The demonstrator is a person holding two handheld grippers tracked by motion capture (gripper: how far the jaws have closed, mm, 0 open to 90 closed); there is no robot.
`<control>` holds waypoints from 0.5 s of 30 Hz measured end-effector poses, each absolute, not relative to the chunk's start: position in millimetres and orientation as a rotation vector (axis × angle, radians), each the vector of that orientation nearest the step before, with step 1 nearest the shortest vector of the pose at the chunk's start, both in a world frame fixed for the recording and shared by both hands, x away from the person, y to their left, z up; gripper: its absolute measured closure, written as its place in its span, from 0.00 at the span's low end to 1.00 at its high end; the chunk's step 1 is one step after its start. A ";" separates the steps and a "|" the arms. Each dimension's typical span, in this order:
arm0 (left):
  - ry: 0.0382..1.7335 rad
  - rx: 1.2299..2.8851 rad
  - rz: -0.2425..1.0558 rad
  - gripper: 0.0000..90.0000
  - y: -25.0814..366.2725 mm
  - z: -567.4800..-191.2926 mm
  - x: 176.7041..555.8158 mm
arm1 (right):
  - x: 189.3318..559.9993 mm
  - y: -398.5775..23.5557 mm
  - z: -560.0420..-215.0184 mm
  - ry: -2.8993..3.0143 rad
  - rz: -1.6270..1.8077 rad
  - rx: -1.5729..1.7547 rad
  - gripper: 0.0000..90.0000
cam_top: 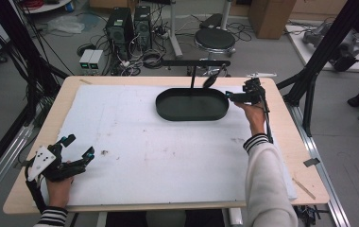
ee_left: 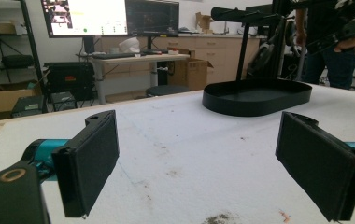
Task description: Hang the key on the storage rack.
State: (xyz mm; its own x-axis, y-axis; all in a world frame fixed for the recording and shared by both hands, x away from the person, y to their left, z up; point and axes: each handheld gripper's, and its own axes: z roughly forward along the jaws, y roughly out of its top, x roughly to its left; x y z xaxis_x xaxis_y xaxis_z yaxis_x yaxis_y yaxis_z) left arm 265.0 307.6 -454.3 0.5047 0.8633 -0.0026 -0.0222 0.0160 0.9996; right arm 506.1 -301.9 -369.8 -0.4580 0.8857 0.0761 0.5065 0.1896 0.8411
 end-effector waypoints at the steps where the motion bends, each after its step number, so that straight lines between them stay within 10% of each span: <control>1: 0.799 1.389 0.818 0.15 307.6 -454.3 265.0 | 501.4 -302.9 -366.3 2.039 1.194 1.285 0.07; 15: 0.796 1.387 0.822 0.15 307.1 -454.4 264.7 | 414.0 -316.7 -333.6 1.929 1.550 0.973 0.01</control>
